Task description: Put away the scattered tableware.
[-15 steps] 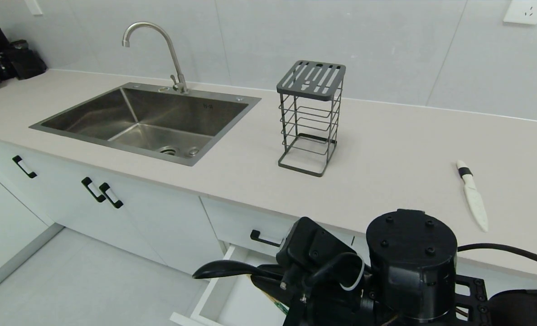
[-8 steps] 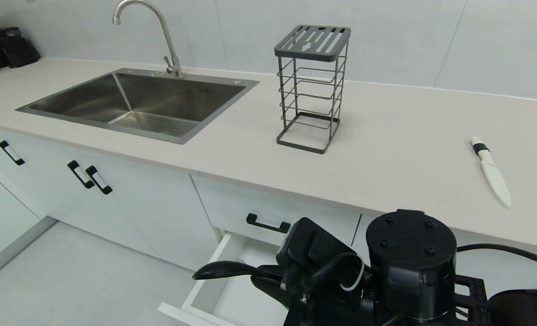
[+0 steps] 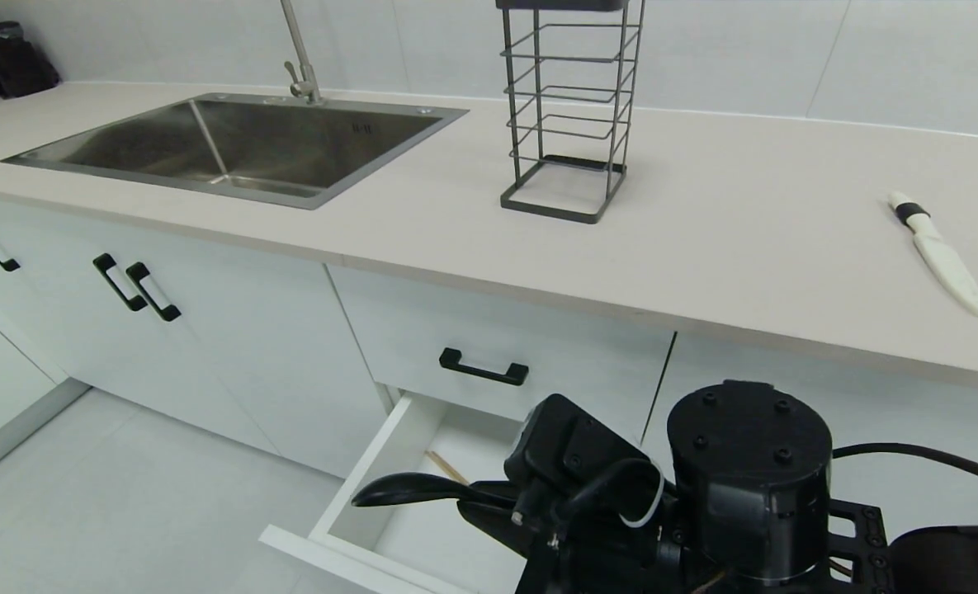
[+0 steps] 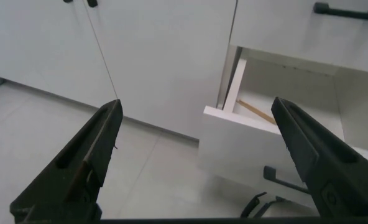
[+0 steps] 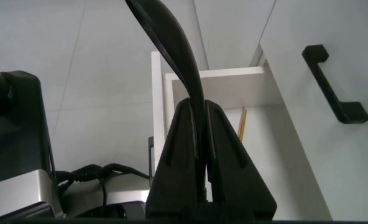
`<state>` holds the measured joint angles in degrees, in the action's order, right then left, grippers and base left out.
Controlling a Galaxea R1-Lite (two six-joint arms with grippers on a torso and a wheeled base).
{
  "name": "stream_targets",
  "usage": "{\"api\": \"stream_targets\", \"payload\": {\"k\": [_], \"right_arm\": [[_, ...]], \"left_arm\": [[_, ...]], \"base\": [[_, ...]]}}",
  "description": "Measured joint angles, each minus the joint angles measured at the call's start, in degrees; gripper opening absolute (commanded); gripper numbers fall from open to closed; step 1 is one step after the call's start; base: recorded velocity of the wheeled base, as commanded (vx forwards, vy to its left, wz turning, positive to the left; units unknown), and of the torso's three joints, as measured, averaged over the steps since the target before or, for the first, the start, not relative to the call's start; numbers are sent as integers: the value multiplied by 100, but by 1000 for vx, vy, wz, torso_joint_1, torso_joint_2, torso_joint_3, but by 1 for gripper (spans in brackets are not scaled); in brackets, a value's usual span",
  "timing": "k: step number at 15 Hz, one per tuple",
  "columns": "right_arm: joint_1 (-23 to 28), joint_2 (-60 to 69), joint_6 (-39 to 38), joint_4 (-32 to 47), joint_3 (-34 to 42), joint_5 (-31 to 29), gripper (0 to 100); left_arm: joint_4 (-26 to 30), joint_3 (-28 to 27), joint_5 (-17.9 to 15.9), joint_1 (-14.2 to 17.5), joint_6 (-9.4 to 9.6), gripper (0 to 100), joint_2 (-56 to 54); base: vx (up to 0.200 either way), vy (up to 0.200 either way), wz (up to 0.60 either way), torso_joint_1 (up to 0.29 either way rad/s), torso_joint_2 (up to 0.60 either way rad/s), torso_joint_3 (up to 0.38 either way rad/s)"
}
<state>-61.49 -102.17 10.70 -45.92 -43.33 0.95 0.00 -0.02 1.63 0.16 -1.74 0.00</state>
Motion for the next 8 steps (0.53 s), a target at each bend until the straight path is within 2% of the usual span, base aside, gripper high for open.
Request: {"api": "stream_targets", "payload": {"k": [5, 8], "right_arm": [[5, 35, 7, 62, -83, 6, 0], [55, 40, -22, 71, -88, 68, 0]], "left_arm": [[-7, 0, 0, 0, 0, 100, 0], [2, 2, 0, 0, 0, 100, 0]], "base": [[0, 0, 0, -248, 323, 125], [0, 0, 0, -64, 281, 92]]}}
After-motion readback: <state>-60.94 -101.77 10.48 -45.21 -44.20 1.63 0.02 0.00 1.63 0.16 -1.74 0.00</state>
